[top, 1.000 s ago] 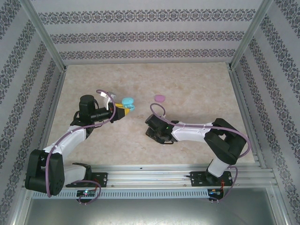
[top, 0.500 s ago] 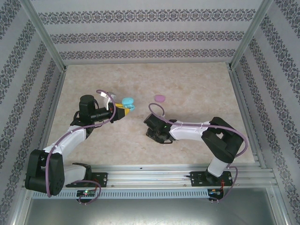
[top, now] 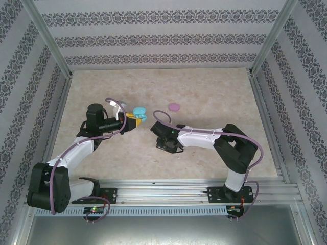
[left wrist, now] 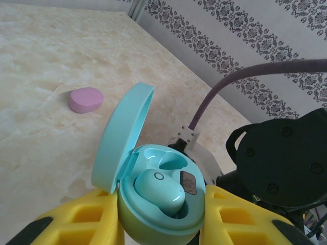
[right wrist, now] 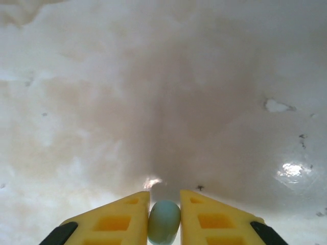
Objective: Insert the wireless bluetooth earbuds into the charging case
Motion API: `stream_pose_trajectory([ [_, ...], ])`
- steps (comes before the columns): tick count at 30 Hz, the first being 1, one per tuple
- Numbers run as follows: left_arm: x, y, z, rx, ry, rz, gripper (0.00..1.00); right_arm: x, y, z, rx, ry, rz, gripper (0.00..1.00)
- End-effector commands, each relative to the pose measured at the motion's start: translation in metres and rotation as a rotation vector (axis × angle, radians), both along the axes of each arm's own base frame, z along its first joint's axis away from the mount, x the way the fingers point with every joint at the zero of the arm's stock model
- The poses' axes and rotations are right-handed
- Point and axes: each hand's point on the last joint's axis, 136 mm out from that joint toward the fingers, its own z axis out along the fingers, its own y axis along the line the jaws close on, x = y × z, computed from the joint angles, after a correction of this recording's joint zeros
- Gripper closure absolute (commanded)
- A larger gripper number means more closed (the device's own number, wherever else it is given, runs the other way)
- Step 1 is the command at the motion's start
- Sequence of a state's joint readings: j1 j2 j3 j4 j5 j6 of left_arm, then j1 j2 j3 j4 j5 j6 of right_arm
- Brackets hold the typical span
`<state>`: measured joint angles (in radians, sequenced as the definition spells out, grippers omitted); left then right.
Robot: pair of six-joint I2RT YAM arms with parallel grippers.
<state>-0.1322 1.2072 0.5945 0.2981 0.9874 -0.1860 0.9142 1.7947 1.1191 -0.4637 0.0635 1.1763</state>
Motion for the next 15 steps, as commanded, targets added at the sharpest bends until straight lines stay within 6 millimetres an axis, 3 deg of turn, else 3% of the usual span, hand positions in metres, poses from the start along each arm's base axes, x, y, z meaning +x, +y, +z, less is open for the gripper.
stream_pose_trajectory([
  [1, -0.007, -0.008, 0.009, -0.008, -0.049, -0.052, 0.95, -0.003, -0.012, 0.020, -0.090, -0.028, 0.092, 0.80],
  [7, -0.015, -0.016, 0.012, -0.024, -0.074, -0.102, 0.95, -0.006, -0.034, 0.065, -0.170, -0.083, 0.173, 0.80],
  [15, -0.040, -0.041, 0.021, -0.039, -0.150, -0.233, 0.94, -0.012, -0.062, 0.150, -0.209, -0.231, 0.272, 0.81],
])
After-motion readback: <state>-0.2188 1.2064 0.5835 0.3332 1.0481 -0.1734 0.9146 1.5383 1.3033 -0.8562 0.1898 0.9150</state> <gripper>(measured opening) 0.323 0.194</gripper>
